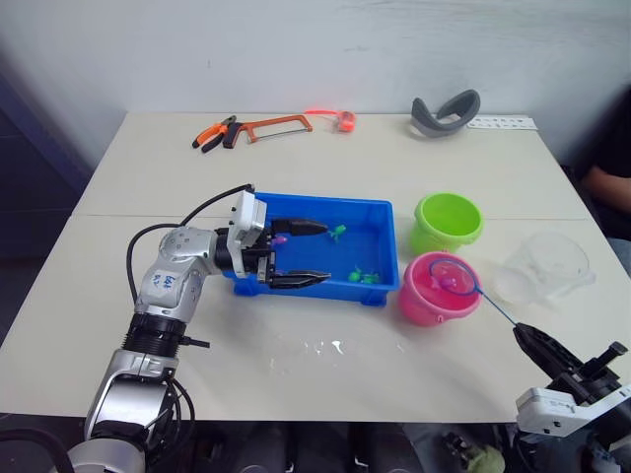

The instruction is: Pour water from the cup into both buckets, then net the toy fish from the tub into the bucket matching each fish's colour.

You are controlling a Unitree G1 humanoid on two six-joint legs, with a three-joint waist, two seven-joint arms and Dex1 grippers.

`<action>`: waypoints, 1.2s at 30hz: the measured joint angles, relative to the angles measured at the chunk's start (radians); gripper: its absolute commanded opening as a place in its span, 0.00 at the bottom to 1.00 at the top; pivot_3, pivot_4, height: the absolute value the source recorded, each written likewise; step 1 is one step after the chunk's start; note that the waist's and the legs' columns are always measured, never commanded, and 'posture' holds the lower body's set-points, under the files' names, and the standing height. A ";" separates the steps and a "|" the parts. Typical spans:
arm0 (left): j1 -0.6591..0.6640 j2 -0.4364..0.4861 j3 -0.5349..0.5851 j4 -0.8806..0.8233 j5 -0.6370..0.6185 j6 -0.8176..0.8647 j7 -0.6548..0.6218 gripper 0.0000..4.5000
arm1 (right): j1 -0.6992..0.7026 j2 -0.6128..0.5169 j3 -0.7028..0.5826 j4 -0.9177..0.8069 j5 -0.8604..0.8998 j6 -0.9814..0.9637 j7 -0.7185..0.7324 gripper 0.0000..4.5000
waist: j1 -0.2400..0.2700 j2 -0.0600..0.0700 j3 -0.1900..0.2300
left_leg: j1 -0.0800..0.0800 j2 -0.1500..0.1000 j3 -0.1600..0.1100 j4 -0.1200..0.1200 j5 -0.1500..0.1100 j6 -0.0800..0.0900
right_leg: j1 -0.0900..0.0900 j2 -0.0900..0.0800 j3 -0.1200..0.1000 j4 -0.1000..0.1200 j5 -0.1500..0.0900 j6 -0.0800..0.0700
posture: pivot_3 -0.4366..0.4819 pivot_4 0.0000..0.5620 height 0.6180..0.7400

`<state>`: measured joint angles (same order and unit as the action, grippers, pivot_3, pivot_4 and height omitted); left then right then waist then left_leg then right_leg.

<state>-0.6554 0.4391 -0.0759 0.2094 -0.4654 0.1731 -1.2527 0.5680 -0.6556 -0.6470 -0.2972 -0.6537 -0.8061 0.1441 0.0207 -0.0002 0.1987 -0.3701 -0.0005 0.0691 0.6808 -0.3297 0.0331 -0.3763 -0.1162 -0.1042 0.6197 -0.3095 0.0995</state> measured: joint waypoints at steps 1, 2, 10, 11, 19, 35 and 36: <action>0.000 0.000 0.000 0.000 0.000 0.000 0.001 1.00 | 0.000 -0.007 -0.029 -0.018 0.017 0.000 -0.001 0.00 | 0.000 0.000 0.000 | 0.000 0.000 0.000 0.000 0.000 0.000 | 0.000 0.000 0.000 0.000 0.000 0.000 | 0.48 0.27 1.00; 0.000 0.000 0.000 0.000 0.000 0.000 0.001 1.00 | 0.000 -0.010 -0.041 -0.026 0.026 0.001 -0.003 0.00 | 0.000 0.000 0.000 | 0.000 0.000 0.000 0.000 0.000 0.000 | 0.000 0.000 0.000 0.000 0.000 0.000 | 0.48 0.27 1.00; 0.000 0.003 0.000 -0.001 0.000 0.000 0.015 1.00 | 0.024 0.008 0.030 0.090 -0.051 0.002 -0.037 0.00 | 0.002 0.000 0.000 | -0.001 0.000 0.000 0.000 0.000 0.000 | 0.000 0.000 0.000 0.000 0.000 0.000 | 0.48 0.27 1.00; 0.000 0.003 0.000 -0.001 0.000 0.000 0.016 1.00 | 0.027 0.011 0.045 0.106 -0.066 0.002 -0.048 0.00 | 0.001 0.000 0.000 | 0.000 0.000 0.000 0.000 0.000 0.000 | 0.000 0.000 0.000 0.000 0.000 0.000 | 0.48 0.27 1.00; 0.001 0.003 0.000 -0.001 0.000 -0.002 0.018 1.00 | -0.006 -0.030 0.048 0.100 -0.045 0.022 -0.080 0.00 | -0.002 0.000 0.000 | 0.000 0.000 0.000 0.000 0.000 0.000 | 0.000 0.000 0.000 0.000 0.000 0.000 | 0.48 0.27 1.00; 0.053 0.017 0.035 -0.045 -0.020 0.008 0.027 1.00 | 0.014 -0.064 0.058 0.020 0.190 0.040 -0.003 0.00 | -0.001 0.000 0.000 | 0.000 0.001 0.000 0.000 0.000 0.000 | 0.000 -0.001 0.000 0.000 0.000 0.000 | 0.48 0.27 1.00; 0.058 0.022 0.043 -0.052 -0.028 0.013 0.025 1.00 | 0.020 -0.075 0.063 0.011 0.233 0.051 0.013 0.00 | -0.003 0.000 0.000 | 0.000 0.001 0.000 0.000 0.000 0.000 | 0.000 -0.001 0.000 0.000 0.000 0.000 | 0.48 0.27 1.00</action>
<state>-0.5975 0.4607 -0.0331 0.1578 -0.4934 0.1859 -1.2278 0.5879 -0.7307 -0.5840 -0.2860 -0.4202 -0.7549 0.1575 0.0177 -0.0002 0.1988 -0.3700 0.0005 0.0691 0.6805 -0.3297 0.0330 -0.3762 -0.1171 -0.1038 0.6197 -0.3096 0.0993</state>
